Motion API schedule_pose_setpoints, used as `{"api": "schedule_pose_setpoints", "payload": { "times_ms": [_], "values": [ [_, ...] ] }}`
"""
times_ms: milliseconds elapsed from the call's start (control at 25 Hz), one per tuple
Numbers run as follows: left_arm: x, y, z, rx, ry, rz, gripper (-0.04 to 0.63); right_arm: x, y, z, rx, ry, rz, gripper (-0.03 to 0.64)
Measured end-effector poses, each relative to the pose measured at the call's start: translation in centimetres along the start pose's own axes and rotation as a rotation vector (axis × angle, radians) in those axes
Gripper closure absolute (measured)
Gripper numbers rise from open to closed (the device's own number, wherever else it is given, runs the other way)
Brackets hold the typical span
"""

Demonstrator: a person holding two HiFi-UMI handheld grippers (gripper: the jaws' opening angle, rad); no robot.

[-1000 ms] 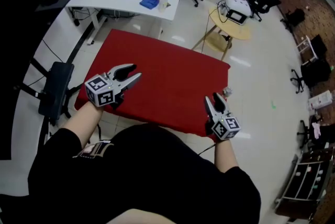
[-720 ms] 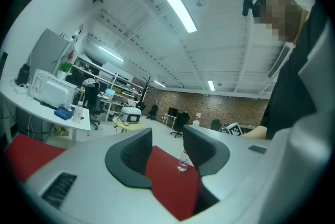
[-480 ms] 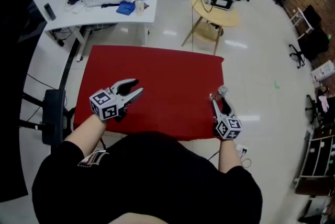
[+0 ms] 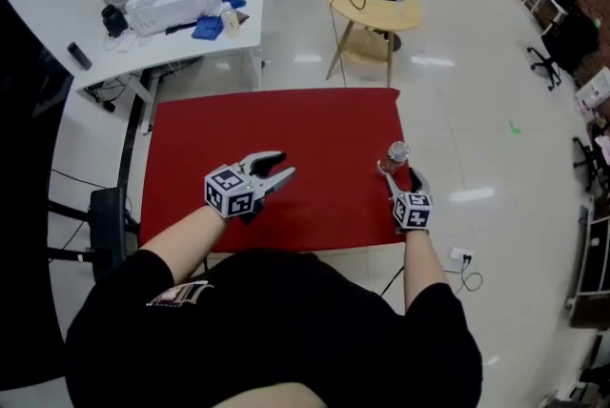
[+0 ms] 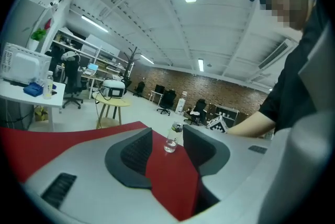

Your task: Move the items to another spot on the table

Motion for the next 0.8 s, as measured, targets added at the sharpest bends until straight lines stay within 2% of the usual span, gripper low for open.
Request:
{"api": "schedule_pose_setpoints", "payload": {
  "times_ms": [200,360,600,800],
  "values": [
    [3.6,8.7,1.9,0.054,-0.021,-0.121,0.425,2.8,4.7,1.7,-0.026,-0.029,-0.056,0.295],
    [6.4,14.8,3.3,0.104,-0.034,-0.197,0.425,3.4,7.5,1.3,-0.086,-0.037,-0.028,0.276],
    [8.9,19.9,4.9,0.157,-0.073,-0.249,0.425,3.4,9.1,0.2,-0.133,-0.085,0.007,0.276],
    [8.7,21.6,5.3,0.166,-0.08,-0.239,0.425,3.1,8.9,0.5,-0.146,-0.079,0.032,0.276]
  ]
}}
Point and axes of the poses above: the fingertips, and each gripper's own axes: y forward along the fingers, z to its right, x out of its underside, the point moved 6 cm from there along -y, backward along the fingers, and after that the axes turned 8 degrees about x, right-handed, at the moved point
